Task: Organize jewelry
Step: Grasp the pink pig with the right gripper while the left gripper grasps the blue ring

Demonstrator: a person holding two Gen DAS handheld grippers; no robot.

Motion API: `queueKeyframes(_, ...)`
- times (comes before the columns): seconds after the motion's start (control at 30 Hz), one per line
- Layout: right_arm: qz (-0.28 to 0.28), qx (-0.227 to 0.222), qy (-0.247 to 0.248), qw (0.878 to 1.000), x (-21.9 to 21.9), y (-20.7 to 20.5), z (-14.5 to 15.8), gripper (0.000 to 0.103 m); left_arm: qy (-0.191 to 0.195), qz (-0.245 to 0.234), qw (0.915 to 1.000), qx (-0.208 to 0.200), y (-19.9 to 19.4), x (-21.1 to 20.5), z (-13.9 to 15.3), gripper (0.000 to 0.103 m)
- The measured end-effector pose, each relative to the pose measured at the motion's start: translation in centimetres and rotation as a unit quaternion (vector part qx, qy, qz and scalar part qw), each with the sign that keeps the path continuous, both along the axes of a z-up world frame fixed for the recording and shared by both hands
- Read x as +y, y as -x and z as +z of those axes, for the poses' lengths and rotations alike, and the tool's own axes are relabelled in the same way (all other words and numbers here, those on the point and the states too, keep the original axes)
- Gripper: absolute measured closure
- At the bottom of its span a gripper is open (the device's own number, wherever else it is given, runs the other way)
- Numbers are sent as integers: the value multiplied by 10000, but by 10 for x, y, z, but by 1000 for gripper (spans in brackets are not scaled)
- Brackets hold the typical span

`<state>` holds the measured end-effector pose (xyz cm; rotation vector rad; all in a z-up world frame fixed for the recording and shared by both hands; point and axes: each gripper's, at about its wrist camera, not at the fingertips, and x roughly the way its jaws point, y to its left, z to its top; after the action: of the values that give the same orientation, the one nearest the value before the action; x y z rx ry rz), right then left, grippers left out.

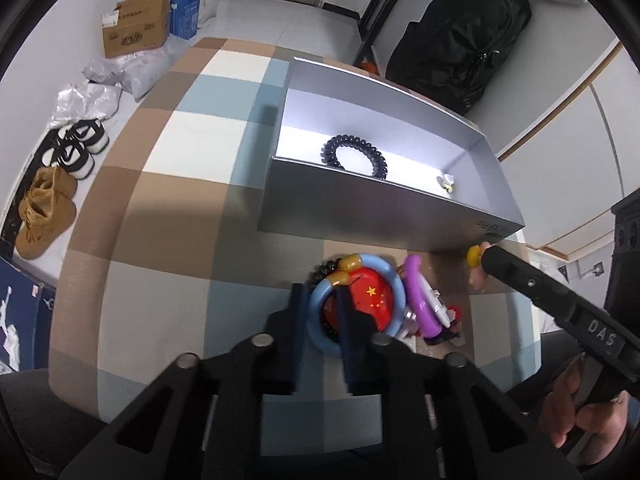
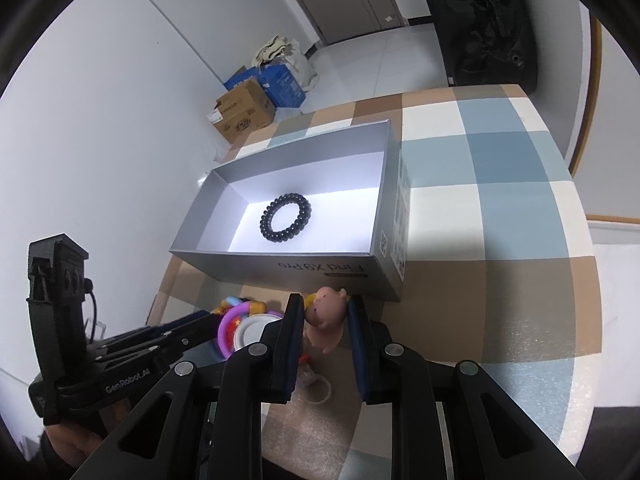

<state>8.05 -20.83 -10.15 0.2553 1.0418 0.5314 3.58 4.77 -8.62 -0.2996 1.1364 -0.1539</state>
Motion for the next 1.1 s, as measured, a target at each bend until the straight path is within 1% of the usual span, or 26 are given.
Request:
queueKeyframes(0.13,-38,-26,-137,9999,-5,2,4,82,-32,-14,9999,-104,2,-1,4,98)
queueKeyframes(0.37,19,-224,-224,9995,-4,7,15,82,-384,40,9986,-367,4,-1,14,99)
queueKeyframes(0.53,30,-356,-287,9989,-3,9,21,82,-164,77,9985,-525,4,3,20,100)
queueKeyframes(0.63,30,-415,-343,9985,-3,9,25,82,78,139,9983,-555,3,7,24,100)
queueKeyframes(0.87,97,-596,-412,9973,0,11,32,82,274,158,9964,-787,1,10,37,101)
queueKeyframes(1.03,92,-637,-468,9968,1,9,34,82,337,6,9950,-941,0,6,45,102)
queueKeyframes(1.1,91,-650,-496,9966,2,7,35,82,371,-62,9949,-939,-2,4,45,103)
